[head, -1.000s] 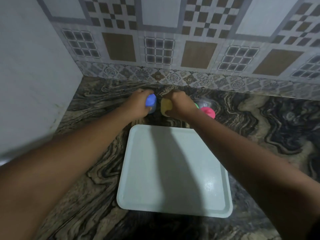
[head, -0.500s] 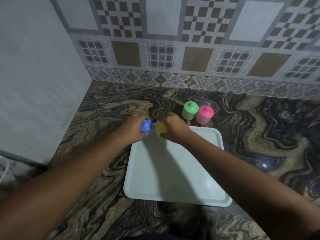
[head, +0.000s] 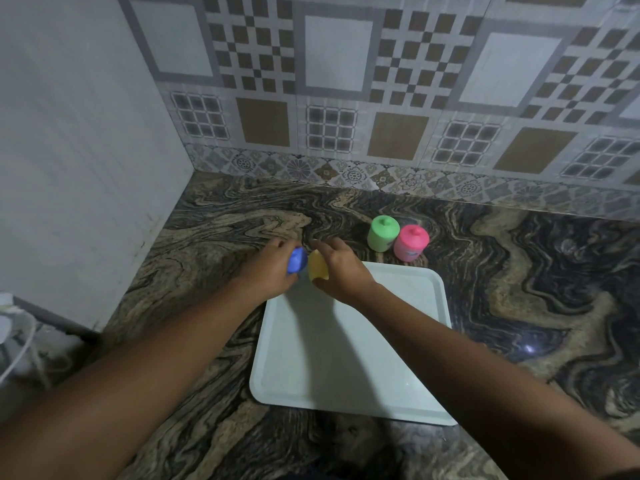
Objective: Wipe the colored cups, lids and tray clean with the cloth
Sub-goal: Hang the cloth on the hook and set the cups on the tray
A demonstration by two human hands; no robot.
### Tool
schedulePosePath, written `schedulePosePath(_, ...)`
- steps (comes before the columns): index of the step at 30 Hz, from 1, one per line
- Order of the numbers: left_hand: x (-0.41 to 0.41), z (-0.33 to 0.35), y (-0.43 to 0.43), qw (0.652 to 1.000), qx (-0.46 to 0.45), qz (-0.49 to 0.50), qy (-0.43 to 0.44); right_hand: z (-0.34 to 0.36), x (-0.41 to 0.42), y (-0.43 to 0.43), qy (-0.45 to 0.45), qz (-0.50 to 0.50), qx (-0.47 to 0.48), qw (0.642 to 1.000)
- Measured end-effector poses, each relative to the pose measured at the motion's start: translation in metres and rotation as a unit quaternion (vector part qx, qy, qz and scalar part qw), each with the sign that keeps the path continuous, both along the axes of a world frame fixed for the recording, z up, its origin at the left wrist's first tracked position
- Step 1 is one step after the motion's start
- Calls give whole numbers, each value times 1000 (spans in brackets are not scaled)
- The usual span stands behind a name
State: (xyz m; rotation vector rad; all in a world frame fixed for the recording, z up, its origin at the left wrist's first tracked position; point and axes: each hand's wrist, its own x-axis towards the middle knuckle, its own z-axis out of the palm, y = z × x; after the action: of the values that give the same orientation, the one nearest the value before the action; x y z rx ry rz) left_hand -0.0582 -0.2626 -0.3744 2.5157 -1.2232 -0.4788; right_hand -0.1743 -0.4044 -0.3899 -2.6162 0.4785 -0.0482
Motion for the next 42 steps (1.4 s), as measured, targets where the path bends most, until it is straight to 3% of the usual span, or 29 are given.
schedulePosePath(9, 9, 24, 15, 999, 13, 15, -33, 16, -20, -10, -29, -11, 18, 999)
schedulePosePath(13, 11, 43, 7, 998, -29, 27, -58, 30, -39, -29, -40, -42, 4, 998)
schedulePosePath(23, -43, 45, -120, 993, -69, -69, -69, 35, -81, -100, -23, -168, -28, 985)
schedulePosePath(28, -59, 24, -181, 993, -16, -88, -76, 25, -83, -127, 20, -208, -38, 977)
schedulePosePath(34, -55, 7, -208, 992, 65, -87, -67, 11, -79, -147, 12, -225, -3, 974)
schedulePosePath(42, -48, -9, -206, 996, -34, -81, -7, 8, -78, -155, -23, -232, 57, 971)
